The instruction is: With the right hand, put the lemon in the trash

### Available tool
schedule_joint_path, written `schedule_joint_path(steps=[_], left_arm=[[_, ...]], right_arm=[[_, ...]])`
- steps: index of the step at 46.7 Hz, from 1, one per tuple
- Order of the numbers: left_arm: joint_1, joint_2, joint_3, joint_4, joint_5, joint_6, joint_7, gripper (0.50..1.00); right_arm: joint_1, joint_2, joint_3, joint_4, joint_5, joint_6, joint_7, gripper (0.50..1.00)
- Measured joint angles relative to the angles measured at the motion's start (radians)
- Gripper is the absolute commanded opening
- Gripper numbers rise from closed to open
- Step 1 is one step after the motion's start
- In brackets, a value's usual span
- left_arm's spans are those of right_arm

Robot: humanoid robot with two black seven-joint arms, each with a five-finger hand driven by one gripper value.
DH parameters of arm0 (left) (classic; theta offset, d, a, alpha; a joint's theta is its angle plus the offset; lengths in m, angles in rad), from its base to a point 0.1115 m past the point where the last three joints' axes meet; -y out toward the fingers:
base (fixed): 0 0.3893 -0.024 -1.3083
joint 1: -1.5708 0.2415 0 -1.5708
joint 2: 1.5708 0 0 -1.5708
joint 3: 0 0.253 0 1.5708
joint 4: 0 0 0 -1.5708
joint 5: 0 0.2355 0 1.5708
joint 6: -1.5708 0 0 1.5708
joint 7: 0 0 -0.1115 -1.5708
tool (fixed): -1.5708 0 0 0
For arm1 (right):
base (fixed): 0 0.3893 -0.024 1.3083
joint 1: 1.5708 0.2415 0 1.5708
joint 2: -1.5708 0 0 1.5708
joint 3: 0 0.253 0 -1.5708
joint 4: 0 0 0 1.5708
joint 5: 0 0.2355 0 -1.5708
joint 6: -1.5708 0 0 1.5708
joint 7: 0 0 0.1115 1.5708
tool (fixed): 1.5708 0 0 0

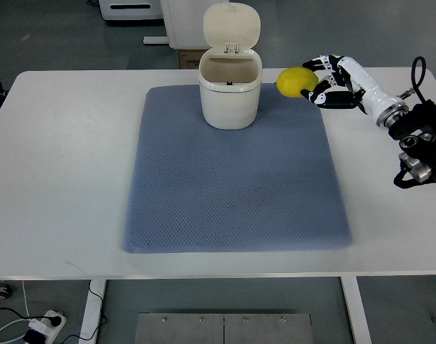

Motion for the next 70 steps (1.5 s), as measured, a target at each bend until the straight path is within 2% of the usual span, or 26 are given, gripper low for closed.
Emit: schedule_joint_path(steps=[17, 24, 35, 47, 70], left_arm=[[0.000, 0.000, 0.000, 0.000, 0.000, 0.000, 0.000, 1.000], [0.000, 0.000, 0.000, 0.000, 0.000, 0.000, 0.000, 1.000], [0.000, 0.000, 0.000, 0.000, 0.000, 0.000, 0.000, 1.000], [0.000, 0.000, 0.000, 0.000, 0.000, 0.000, 0.000, 1.000], [0.000, 0.000, 0.000, 0.000, 0.000, 0.000, 0.000, 1.000]], right_arm=[[0.193, 0.023, -0.133, -0.002, 0.081, -0.030, -0.068, 0.500], [0.257, 0.074, -0.210, -0.004, 0.126, -0.042, -0.079, 0.500], [0.326, 0.176, -0.295, -0.032, 0.140, -0.100, -0.118, 0.500], [0.332, 0.253, -0.312, -0.125, 0.142, -0.139, -0.160, 0.500], [0.310, 0.256, -0.314, -0.113, 0.151, -0.145, -0.169, 0.500]])
